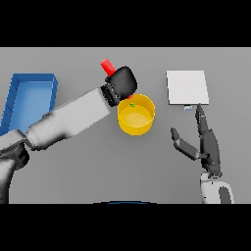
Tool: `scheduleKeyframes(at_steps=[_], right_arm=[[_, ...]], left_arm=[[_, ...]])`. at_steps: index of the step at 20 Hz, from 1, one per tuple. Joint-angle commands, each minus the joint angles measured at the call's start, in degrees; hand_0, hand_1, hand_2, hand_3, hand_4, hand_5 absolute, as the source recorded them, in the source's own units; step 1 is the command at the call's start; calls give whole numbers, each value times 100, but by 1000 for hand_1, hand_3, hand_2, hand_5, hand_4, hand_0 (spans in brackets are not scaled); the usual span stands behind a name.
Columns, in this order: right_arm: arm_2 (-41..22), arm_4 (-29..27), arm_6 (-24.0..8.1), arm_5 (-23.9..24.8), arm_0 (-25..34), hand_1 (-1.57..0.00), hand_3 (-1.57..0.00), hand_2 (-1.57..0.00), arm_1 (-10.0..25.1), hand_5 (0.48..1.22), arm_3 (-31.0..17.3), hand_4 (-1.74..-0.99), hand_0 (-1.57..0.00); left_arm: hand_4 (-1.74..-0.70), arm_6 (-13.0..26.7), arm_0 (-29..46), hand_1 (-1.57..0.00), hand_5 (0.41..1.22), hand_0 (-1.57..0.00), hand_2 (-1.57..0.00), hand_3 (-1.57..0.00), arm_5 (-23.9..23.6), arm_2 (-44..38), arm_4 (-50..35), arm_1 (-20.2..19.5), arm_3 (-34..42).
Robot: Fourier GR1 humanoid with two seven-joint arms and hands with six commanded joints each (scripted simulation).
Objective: Pick up the red beaker and tilt it to pour out 1 green nut into yellow bowl. Pick up the yellow bowl and place it on the metallic measuring scale.
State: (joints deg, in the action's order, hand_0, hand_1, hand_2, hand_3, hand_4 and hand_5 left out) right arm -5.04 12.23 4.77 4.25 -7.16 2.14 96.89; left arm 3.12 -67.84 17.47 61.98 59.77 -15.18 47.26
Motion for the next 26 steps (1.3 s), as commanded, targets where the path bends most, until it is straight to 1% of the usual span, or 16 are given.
scheduleKeyframes(at_steps=[1, 3, 4, 6, 8, 10, 12, 14, 16, 18, 19, 20, 22, 24, 25, 26], right_arm=[[23, 14, -43, 18, 55, 1, 1, 1, 13, 600, -66, -1276, 1], [0, 59, -2, 21, 24, 1, 1, 1, 52, 588, 44, -1270, 1], [-10, 83, -11, 24, 58, 1, 1, 1, 40, 586, -37, -1260, 1], [-49, 200, 30, 88, -21, 1, 1, 1, 46, 582, 25, -1236, 1], [-38, 202, -25, 121, 44, 1, 1, 1, 11, 585, -45, -1216, 1], [-45, 216, 71, 100, -6, 1, 1, 1, 58, 591, 21, -1204, 1], [-70, 245, 91, 97, 35, 1, 1, 1, 48, 592, -18, -1210, 1], [-88, 331, 68, 165, 73, 1, 1, 1, 20, 594, -75, -1210, 1], [-95, 330, 132, 159, -46, 1, 1, 1, 34, 592, -15, -1206, 1], [-83, 327, 86, 173, 46, 1, 1, 1, 28, 592, -21, -1209, 1], [-71, 341, 91, 184, 62, 1, 1, 1, 49, 592, -32, -1203, 1], [-56, 312, 118, 178, 78, 1, 1, 1, 51, 592, -35, -1201, 1], [-76, 274, 155, 143, 101, 1, 1, 1, 22, 596, -53, -1186, 1], [-61, 145, 169, 44, 114, 1, 1, 1, 26, 593, -45, -1181, 1], [-19, 40, 129, 7, 138, 1, 1, 1, 26, 593, -12, -1182, 1], [-9, -17, 68, -17, 177, 1, 1, 1, 0, 595, -67, -1183, 1]], left_arm=[[-1739, -103, -91, -1571, 1221, -1571, -1571, -1558, -49, 64, 36, -13, -72], [-1738, -138, -289, -1571, 1221, -1571, -1571, -1563, -85, 233, 152, 49, -297], [-1737, -155, -353, -1571, 1221, -1571, -1571, -1564, -34, 324, 187, 98, -390], [-1736, -281, -494, -1571, 1221, -1571, -1571, -1567, 152, 570, 283, 145, -462], [-1735, -430, -616, -1571, 1221, -1571, -1571, -1568, 114, 796, 384, 198, -562], [-1734, -541, -792, -1571, 1221, -1571, -1571, -1569, 68, 978, 476, 289, -649], [-1735, -668, -852, -1571, 1221, -1571, -1571, -1570, -12, 1178, 553, 283, -665], [-1734, -669, -988, -1571, 1221, -1571, -1571, -1570, -50, 1303, 608, 324, -714], [-1731, -847, -1209, -1571, 1221, -1571, -1571, -1571, 2, 1297, 525, 199, -741], [-1729, -909, -1546, -1571, 1221, -1571, -1571, -1571, -92, 1131, 382, 109, -843], [-1727, -952, -1701, -1571, 1221, -1571, -1571, -1494, -221, 1036, 311, 28, -952], [-1676, -926, -1850, -1571, 1221, -1571, -1399, -1509, -231, 956, 254, -66, -1031], [-1699, -997, -2182, -1571, 1221, -1571, -1461, -1041, -385, 711, 38, -262, -1264], [-1705, -1026, -2455, -1571, 1221, -1571, -1501, -1232, -498, 456, -213, -496, -1546], [-1709, -802, -2541, -1571, 1221, -1571, -1515, -1300, -438, 271, -386, -460, -1729], [-1715, -796, -2654, -1571, 1221, -1571, -1526, -1354, -447, 59, -602, -552, -1921]])
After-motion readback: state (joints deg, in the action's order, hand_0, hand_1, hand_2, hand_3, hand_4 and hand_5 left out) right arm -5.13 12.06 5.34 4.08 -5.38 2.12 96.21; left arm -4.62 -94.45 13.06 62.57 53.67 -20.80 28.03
